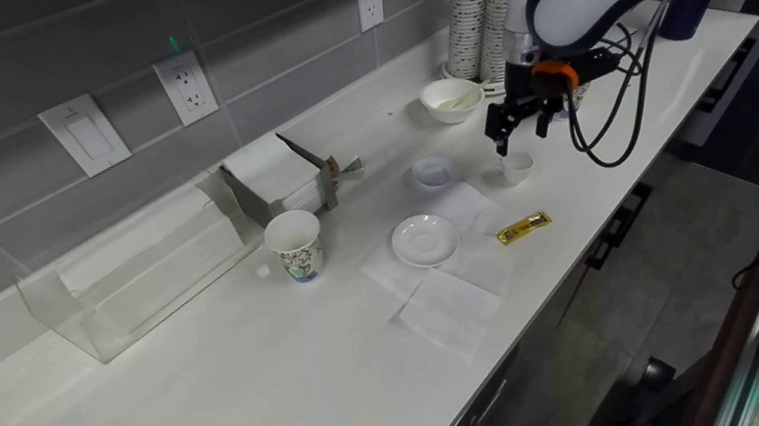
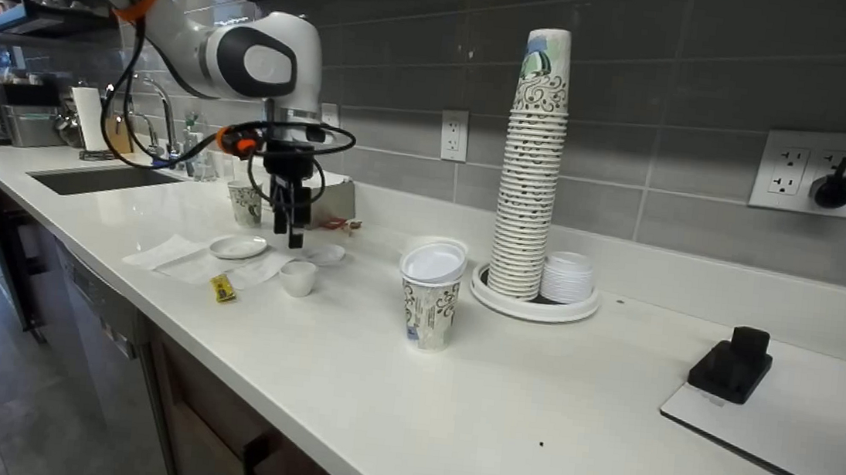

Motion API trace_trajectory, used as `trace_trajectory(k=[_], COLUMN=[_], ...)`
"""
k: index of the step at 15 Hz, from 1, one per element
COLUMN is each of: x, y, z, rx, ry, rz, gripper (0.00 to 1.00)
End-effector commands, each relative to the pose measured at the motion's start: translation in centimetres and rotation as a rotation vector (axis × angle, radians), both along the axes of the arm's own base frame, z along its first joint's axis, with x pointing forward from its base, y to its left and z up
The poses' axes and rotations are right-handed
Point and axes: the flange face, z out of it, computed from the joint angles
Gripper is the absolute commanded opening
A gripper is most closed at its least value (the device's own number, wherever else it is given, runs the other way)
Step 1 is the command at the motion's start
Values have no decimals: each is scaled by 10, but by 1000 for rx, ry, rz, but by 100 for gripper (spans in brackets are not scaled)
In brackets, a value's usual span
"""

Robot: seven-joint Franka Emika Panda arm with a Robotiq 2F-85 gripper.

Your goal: Put the coffee cup on the side plate

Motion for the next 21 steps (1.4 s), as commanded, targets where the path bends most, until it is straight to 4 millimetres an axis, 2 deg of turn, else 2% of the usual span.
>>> trace_trajectory(k=[1, 3, 5, 9, 10, 13, 15, 16, 17, 19, 21], x=[21, 22, 25, 28, 28, 33, 37, 39, 40, 42, 45], y=[7, 21, 27, 28, 26, 22, 20, 20, 20, 24, 28], z=[-14, -20, -29, -43, -46, -51, -52, -52, -54, -56, -58], rx=[66, 70, 67, 33, 27, 0, -29, -45, -54, -62, -65], ry=[17, 31, 38, 79, 86, 98, 109, 121, 135, 152, 166], rz=[-26, -37, -23, 1, -3, -11, -7, -2, 6, 22, 34], gripper=[100, 100, 98, 88, 90, 81, 79, 81, 76, 49, 34])
